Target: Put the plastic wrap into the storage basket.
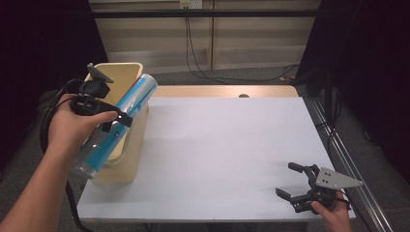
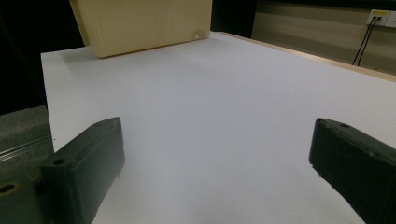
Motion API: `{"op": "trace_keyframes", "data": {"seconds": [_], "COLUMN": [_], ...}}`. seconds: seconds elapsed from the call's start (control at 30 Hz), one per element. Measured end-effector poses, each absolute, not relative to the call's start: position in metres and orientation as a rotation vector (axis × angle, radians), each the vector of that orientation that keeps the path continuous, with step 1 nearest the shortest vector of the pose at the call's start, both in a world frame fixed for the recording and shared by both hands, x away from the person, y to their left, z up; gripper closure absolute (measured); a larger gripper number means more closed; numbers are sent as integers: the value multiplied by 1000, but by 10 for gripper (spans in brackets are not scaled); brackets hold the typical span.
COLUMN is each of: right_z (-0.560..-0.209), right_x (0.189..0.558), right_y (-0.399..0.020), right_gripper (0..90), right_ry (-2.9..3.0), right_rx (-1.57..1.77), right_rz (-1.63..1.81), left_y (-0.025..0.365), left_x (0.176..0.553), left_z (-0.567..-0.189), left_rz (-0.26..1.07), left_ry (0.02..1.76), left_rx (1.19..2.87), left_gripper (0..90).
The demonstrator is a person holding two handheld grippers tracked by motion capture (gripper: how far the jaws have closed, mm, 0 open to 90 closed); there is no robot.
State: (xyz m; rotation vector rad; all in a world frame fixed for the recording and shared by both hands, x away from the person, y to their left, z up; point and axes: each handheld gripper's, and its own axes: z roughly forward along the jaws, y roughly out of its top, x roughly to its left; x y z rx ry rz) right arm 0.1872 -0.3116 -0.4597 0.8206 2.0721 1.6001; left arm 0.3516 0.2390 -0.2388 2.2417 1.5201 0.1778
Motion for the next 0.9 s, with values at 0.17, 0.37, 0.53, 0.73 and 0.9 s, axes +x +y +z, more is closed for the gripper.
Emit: {"op": "trace_keyframes", "data": {"seconds": [0.17, 0.37, 0.53, 0.73, 0.9], "right_z": [-460, -460, -460, -460, -461], "right_x": [187, 187, 187, 187, 187], "right_y": [-311, -312, -311, -310, -310], "right_gripper": [31, 31, 31, 31, 31], "right_ry": [2070, 2071, 2071, 2074, 2075], "right_rx": [821, 822, 823, 820, 818], "right_rz": [1600, 1601, 1602, 1603, 1604], "left_y": [253, 264, 275, 281, 289], "left_x": [352, 353, 354, 354, 353], "left_z": [-243, -248, -252, -261, -273], "left_rz": [211, 211, 235, 218, 219], "left_ry": [1592, 1650, 1728, 1791, 1838], "left_rx": [2208, 2186, 2148, 2118, 2095], "left_gripper": [323, 323, 323, 322, 322]}}
